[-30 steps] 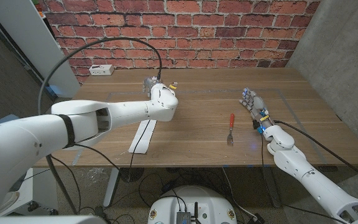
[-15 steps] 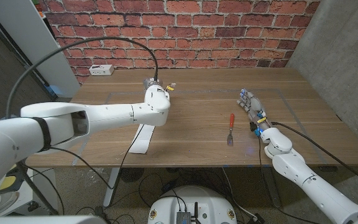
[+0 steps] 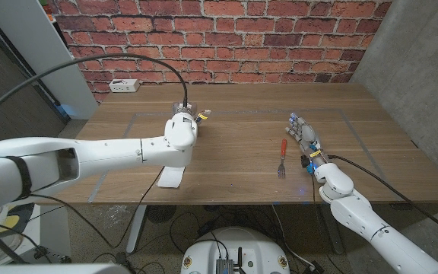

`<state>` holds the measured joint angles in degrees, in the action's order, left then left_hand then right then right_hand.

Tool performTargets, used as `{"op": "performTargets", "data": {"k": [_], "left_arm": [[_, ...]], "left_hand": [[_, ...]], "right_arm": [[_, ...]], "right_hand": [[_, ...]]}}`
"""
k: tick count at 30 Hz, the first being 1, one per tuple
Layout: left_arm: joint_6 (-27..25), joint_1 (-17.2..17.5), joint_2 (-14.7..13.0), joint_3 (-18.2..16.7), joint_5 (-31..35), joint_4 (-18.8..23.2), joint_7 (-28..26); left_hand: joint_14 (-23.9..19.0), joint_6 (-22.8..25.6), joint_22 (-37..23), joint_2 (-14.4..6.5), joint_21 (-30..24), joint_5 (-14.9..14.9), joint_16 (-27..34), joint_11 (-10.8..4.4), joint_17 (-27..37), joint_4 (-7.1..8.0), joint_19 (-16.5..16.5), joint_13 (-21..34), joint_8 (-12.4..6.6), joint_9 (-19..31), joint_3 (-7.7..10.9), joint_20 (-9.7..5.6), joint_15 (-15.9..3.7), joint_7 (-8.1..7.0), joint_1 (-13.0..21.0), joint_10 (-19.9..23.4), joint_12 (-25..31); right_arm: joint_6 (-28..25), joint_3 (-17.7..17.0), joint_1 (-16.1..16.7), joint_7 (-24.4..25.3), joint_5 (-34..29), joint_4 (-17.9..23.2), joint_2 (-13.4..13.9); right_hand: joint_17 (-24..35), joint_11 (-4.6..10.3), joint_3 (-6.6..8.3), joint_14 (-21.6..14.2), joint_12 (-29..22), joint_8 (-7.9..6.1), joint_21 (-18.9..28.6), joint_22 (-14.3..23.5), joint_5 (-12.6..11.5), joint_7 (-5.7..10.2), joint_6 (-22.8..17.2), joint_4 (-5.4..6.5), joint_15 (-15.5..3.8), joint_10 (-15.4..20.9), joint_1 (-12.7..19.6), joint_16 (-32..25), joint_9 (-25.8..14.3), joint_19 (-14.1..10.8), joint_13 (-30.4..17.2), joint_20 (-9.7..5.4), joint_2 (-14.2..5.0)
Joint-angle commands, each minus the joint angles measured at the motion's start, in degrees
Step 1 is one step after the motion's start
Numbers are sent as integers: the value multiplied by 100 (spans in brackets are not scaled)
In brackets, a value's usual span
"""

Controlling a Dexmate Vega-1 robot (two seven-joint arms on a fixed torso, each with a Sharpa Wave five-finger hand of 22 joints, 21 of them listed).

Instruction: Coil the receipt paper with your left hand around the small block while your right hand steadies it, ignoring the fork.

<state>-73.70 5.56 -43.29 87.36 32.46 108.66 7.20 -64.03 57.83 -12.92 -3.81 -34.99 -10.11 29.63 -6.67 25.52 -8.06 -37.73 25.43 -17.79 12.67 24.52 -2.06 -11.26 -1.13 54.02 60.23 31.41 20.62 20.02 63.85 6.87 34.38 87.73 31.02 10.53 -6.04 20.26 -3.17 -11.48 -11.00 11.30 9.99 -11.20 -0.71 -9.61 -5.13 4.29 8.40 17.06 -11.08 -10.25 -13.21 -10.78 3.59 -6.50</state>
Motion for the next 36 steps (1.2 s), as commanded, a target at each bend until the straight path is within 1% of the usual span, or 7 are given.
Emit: {"op": "performTargets", "data": {"k": [1, 4, 11, 12, 16, 30, 36], "left_arm": [[321, 592, -694, -386, 462, 933, 210], [468, 767, -831, -522, 641, 1086, 346], [858, 1323, -1097, -1038, 1054, 1399, 644], [1014, 1406, -1192, -1126, 1082, 1483, 722], [1511, 1760, -1368, -1591, 1130, 1617, 979], [2080, 2962, -1469, -2888, 1966, 1858, 1790], [2050, 3424, -1416, -3299, 2369, 1920, 2115]], "left_hand": [[-71, 50, -11, -576, -41, -50, -41, -319, 29, 19, 19, 42, 20, 7, 10, 5, -185, 1, 666, 310, 63], [-78, 55, -11, -573, -56, -50, -50, -322, 42, 23, 29, 71, 25, 7, 9, 1, -183, 6, 666, 308, 81], [-90, 70, -10, -565, -92, -52, -72, -316, 68, 29, 46, 133, 35, 9, 7, -21, -186, 7, 668, 300, 116], [-87, 62, -10, -565, -94, -52, -78, -316, 69, 32, 55, 140, 40, 9, 6, -20, -181, 14, 665, 294, 118], [-87, 64, -10, -565, -114, -54, -95, -317, 83, 33, 74, 176, 49, 10, 9, -35, -185, 10, 672, 285, 135], [-95, 68, -6, -565, -171, -59, -139, -335, 120, 50, 113, 271, 71, 12, 11, -72, -186, -7, 668, 262, 175], [-108, 64, -2, -563, -180, -62, -149, -339, 141, 51, 172, 313, 79, 19, 12, -81, -190, -11, 673, 250, 190]], "right_arm": [[3, 77, 306, 271, -219, 397, 14], [7, 97, 366, 319, -278, 473, 19], [44, 124, 520, 450, -402, 625, 12], [56, 136, 545, 468, -428, 646, 6], [93, 156, 576, 502, -479, 661, -22], [44, 247, 454, 522, -577, 626, -110], [-23, 296, 360, 509, -590, 598, -142]], "right_hand": [[18, 26, -3, -37, -2, 7, 18, 9, -2, -16, -46, -26, 9, 49, -37, -19, -20, -29, -12, -9, -22], [18, 21, -1, -38, -2, 8, 17, 9, -2, -16, -46, -27, 3, 51, -38, -19, -20, -29, -12, -10, -24], [18, 16, 1, -39, -1, 9, 17, 9, -3, -18, -46, -29, 5, 53, -40, -17, -20, -30, -12, -13, -26], [18, 12, 2, -40, -1, 9, 17, 9, -3, -20, -46, -28, 1, 52, -41, -17, -20, -30, -12, -12, -28], [18, 8, 3, -40, 1, 10, 17, 9, -3, -22, -46, -30, 8, 51, -42, -16, -20, -29, -13, -13, -29], [20, 16, 5, -46, 2, 10, 17, 9, -3, -21, -49, -29, 3, 56, -53, -16, -20, -34, -13, -16, -32], [24, 17, 5, -48, 3, 11, 17, 9, -3, -21, -48, -22, 5, 56, -64, -18, -20, -34, -13, -17, -40]]}}
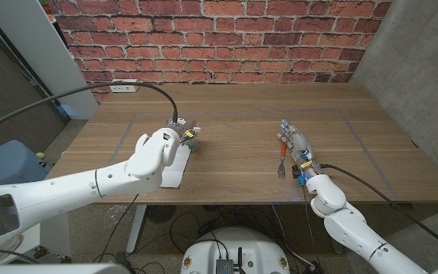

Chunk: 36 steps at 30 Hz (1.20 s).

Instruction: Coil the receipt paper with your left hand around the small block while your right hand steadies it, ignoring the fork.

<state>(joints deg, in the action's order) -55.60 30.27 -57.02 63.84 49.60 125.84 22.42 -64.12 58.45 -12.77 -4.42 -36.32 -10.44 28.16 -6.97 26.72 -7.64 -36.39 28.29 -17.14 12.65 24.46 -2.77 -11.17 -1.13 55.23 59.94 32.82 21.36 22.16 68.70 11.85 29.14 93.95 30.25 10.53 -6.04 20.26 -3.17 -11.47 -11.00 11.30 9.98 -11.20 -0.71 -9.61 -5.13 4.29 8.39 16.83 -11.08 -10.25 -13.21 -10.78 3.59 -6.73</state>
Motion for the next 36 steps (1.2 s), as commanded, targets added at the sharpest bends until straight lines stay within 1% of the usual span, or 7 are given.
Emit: {"op": "performTargets", "data": {"k": [1, 3, 12, 20, 26, 31, 36], "left_arm": [[241, 1034, -35, -1027, 678, 211, 618], [235, 1143, -9, -1127, 811, 209, 745], [139, 1506, 393, -1254, 2523, -143, 1623], [471, 1857, 865, -1734, 3402, -526, 2095], [840, 2089, 1113, -2177, 3178, -704, 1917], [1067, 2147, 1255, -2314, 3144, -813, 1896], [1333, 2208, 1320, -2398, 2942, -983, 1593]], "left_hand": [[-101, 7, -17, -500, -48, -29, -4, -301, 25, 8, 49, 34, 13, 21, 19, -14, -201, -14, 554, 272, 49], [-103, 7, -15, -503, -49, -30, -9, -306, 30, 9, 69, 46, 16, 21, 21, -20, -201, -16, 556, 279, 58], [-115, 15, -8, -492, -82, -34, -23, -309, 62, 3, 89, 89, 25, 25, 19, -21, -203, -9, 567, 272, 72], [-123, 13, -1, -495, -119, -38, -42, -330, 88, 7, 102, 134, 34, 32, 22, -29, -206, -21, 574, 264, 85], [-135, 23, 4, -494, -148, -38, -54, -316, 108, 10, 103, 125, 38, 34, 22, -34, -207, -35, 575, 274, 77], [-143, 23, 8, -488, -172, -36, -65, -318, 120, 13, 100, 108, 45, 34, 20, -40, -207, -36, 573, 290, 68], [-140, 31, 13, -485, -194, -33, -86, -312, 130, 21, 107, 81, 50, 33, 17, -45, -202, -33, 563, 296, 49]], "right_arm": [[-111, 89, -142, 9, -71, -25, -64], [-152, 100, -176, 11, -82, -17, -60], [-278, 129, -270, -16, -55, -13, -44], [-369, 117, -265, 29, -50, 64, -2], [-392, 99, -225, 64, -40, 113, 22], [-409, 90, -197, 109, -57, 154, 34], [-434, 81, -171, 152, -60, 186, 38]], "right_hand": [[25, 16, 6, -47, 4, 12, 17, 9, -3, -20, -48, -18, -1, 57, -46, -19, -20, -34, -13, -19, -22], [26, 16, 6, -46, 4, 12, 17, 9, -3, -22, -49, -16, -1, 57, -48, -18, -20, -35, -13, -17, -25], [27, 19, 8, -46, 8, 14, 19, 9, -2, -19, -47, -15, -1, 52, -55, -17, -20, -40, -13, -22, -28], [26, 8, 9, -49, 9, 14, 19, 9, -2, -16, -47, -16, 0, 51, -58, -16, -20, -43, -14, -21, -28], [26, 11, 9, -55, 9, 15, 18, 9, -1, -24, -46, -17, -3, 54, -62, -17, -20, -42, -14, -21, -27], [24, 15, 9, -54, 10, 16, 18, 9, -1, -21, -45, -20, 1, 54, -64, -15, -20, -42, -14, -17, -22], [23, 13, 11, -55, 11, 16, 17, 9, -1, -24, -46, -23, 1, 52, -64, -13, -20, -41, -14, -15, -21]]}}
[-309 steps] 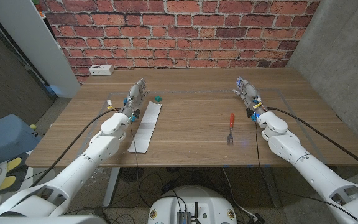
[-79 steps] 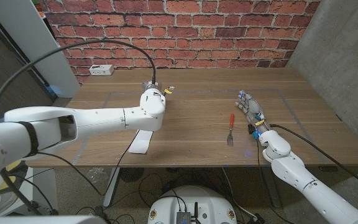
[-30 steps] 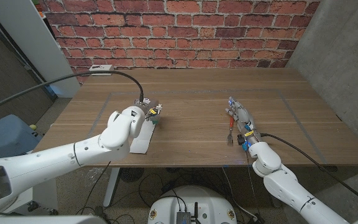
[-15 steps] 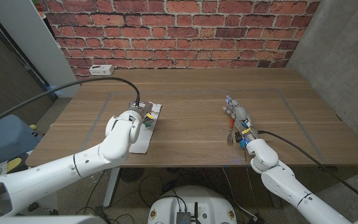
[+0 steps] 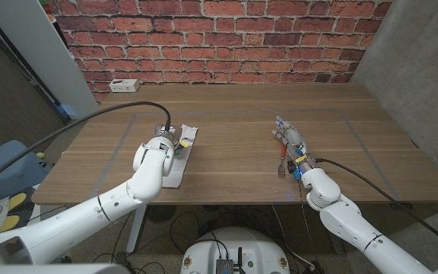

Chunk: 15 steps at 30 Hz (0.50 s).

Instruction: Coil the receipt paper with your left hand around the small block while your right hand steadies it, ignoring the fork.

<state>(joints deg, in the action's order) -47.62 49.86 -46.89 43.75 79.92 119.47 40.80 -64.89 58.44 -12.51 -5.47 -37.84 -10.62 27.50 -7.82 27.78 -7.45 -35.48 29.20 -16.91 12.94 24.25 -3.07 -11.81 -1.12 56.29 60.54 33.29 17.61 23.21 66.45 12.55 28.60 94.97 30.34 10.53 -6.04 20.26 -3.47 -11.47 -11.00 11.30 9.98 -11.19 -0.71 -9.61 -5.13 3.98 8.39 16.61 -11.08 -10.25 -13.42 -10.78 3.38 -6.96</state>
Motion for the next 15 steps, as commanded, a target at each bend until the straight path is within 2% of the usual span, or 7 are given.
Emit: {"op": "performTargets", "data": {"k": [1, 7, 10, 11, 15], "left_arm": [[574, 251, 316, -389, -111, -376, -290], [696, 250, 349, -376, -71, -480, -500], [727, 259, 348, -398, -76, -472, -529], [765, 258, 335, -425, -138, -447, -521], [818, 242, 323, -468, -236, -392, -438]], "left_hand": [[-62, 30, -13, -380, -43, -15, -22, -228, 24, 2, 16, -9, 28, 4, 38, -14, -137, -34, 456, 232, 0], [-9, 35, 0, -340, -95, -2, -101, -248, 11, -21, -6, -115, 44, -4, 44, -54, -138, -99, 463, 186, -96], [128, -19, 16, -278, -120, 25, -251, -188, -46, -24, 74, -246, 79, -17, 32, -45, -128, -155, 416, 102, -236], [213, -110, 29, -231, -148, 40, -362, -169, -101, -9, 102, -339, 124, -27, 10, -42, -122, -213, 351, -44, -375], [357, -287, 74, -34, -176, 61, -598, -103, -253, 136, 202, -537, 219, -56, -170, -9, -78, -258, -38, -207, -621]], "right_arm": [[-62, -23, 54, 89, -9, 85, 26], [-63, -16, 47, 98, -18, 78, 15], [-61, -16, 48, 112, -25, 74, 8], [-46, -16, 48, 119, -30, 65, -1], [-29, -12, 38, 128, -53, 53, -10]], "right_hand": [[23, 15, 11, -23, 11, 16, 17, 9, -1, -24, -46, -24, 30, 52, -42, -13, -20, -20, -14, 6, 2], [20, 11, 15, -26, 12, 16, 15, 9, -2, -17, -47, -32, 37, 52, -36, -11, -20, -17, -14, 10, 4], [19, 5, 16, -26, 14, 16, 15, 9, -2, -15, -47, -34, 37, 49, -35, -10, -20, -17, -14, 9, 5], [19, 5, 16, -26, 13, 16, 15, 9, -2, -15, -47, -36, 38, 51, -33, -10, -20, -17, -14, 12, 6], [17, 8, 18, -27, 11, 15, 15, 9, -2, -15, -52, -41, 41, 56, -31, -8, -20, -17, -14, 13, 9]]}}
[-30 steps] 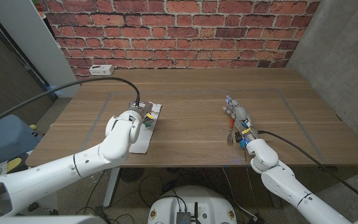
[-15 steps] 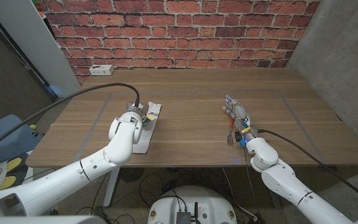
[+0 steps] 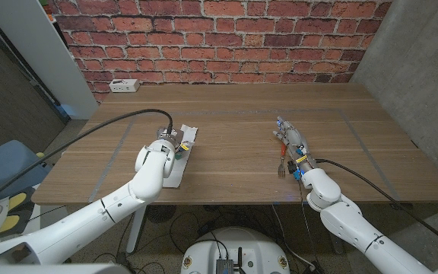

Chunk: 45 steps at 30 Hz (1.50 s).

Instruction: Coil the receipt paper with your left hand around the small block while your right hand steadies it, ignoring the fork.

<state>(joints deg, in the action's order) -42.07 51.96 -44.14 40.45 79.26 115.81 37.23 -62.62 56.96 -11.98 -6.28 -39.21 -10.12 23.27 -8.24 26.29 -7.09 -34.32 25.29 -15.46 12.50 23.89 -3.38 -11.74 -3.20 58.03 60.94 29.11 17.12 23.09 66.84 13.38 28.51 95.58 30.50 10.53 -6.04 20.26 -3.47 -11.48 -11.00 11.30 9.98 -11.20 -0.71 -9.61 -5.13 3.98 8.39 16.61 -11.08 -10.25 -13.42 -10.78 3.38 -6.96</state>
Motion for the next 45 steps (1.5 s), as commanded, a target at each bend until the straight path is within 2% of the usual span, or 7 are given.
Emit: {"op": "performTargets", "data": {"k": [1, 13, 19, 27, 34, 40, 45], "left_arm": [[269, 23, 50, -148, -194, -14, -38], [341, -13, -5, -197, -345, 129, 222], [266, 19, -7, -178, -125, 184, 265], [174, 162, 53, -232, 185, 288, 190], [74, 385, 115, -377, 377, 429, -17], [11, 721, 150, -565, 271, 560, -651], [-51, 1064, 213, -762, -92, 593, -1560]], "left_hand": [[152, -178, 32, 93, -42, 11, -217, -77, -138, 130, 104, -183, 96, -20, -177, 25, -70, -79, -301, -265, -248], [458, -541, 96, 496, -9, -34, -650, -20, -533, 301, 275, -480, 323, -103, -502, 136, -44, -81, -957, -585, -706], [615, -763, 107, 652, 48, -85, -801, 55, -684, 394, 395, -589, 411, -127, -657, 219, -57, -87, -1267, -733, -914], [1570, -2208, 116, 690, 269, -181, -1238, 212, -1162, 444, 795, -801, 587, -159, -767, 451, 144, -256, -1568, -1728, -1617], [2893, -3804, 122, 722, 597, -244, -1302, 403, -1412, 553, 1277, -1003, 563, -188, -953, 701, 547, -261, -2000, -3244, -1899], [3578, -4153, 122, 658, 818, -250, -1318, 518, -1438, 667, 1648, -1072, 518, -191, -1041, 832, 767, -267, -2271, -3796, -1873], [3626, -3907, 120, 502, 852, -255, -1262, 514, -1440, 704, 1673, -1092, 416, -189, -991, 853, 774, -272, -2301, -3772, -1806]], "right_arm": [[28, 1, -4, 39, -45, -14, -27], [85, 0, -47, -5, -40, -90, -47], [85, 4, -79, -55, -21, -122, -41], [68, 19, -134, -117, -7, -157, -31], [46, 36, -171, -155, 11, -184, -31], [-519, 133, -266, -6, -177, 75, 158], [-1130, 251, -432, 122, -371, 343, 329]], "right_hand": [[17, 6, 18, -26, 12, 14, 14, 9, -2, -9, -53, -41, 39, 57, -32, -8, -20, -17, -14, 15, 9], [16, 7, 20, -38, 9, 4, 15, 9, -2, -9, -84, -47, 46, 67, -35, -9, -20, -19, -14, 18, 13], [18, 7, 18, -42, 7, 4, 16, 9, -1, -7, -89, -46, 50, 74, -43, -10, -20, -23, -14, 17, 16], [19, 11, 16, -47, 7, 3, 15, 9, -1, 3, -97, -47, 49, 80, -52, -11, -20, -23, -14, 22, 21], [19, 7, 16, -49, 7, 4, 14, 9, -1, 4, -101, -49, 53, 84, -58, -10, -20, -23, -14, 23, 25], [11, 10, 45, -54, 3, -31, 12, 8, -9, 4, -205, -82, 60, 101, -13, -6, -19, -21, -13, 30, 2], [-4, 44, 139, -211, -22, -60, 12, 6, -18, 34, -354, -217, 134, 206, 178, -49, -16, -30, -10, 129, -36]]}}
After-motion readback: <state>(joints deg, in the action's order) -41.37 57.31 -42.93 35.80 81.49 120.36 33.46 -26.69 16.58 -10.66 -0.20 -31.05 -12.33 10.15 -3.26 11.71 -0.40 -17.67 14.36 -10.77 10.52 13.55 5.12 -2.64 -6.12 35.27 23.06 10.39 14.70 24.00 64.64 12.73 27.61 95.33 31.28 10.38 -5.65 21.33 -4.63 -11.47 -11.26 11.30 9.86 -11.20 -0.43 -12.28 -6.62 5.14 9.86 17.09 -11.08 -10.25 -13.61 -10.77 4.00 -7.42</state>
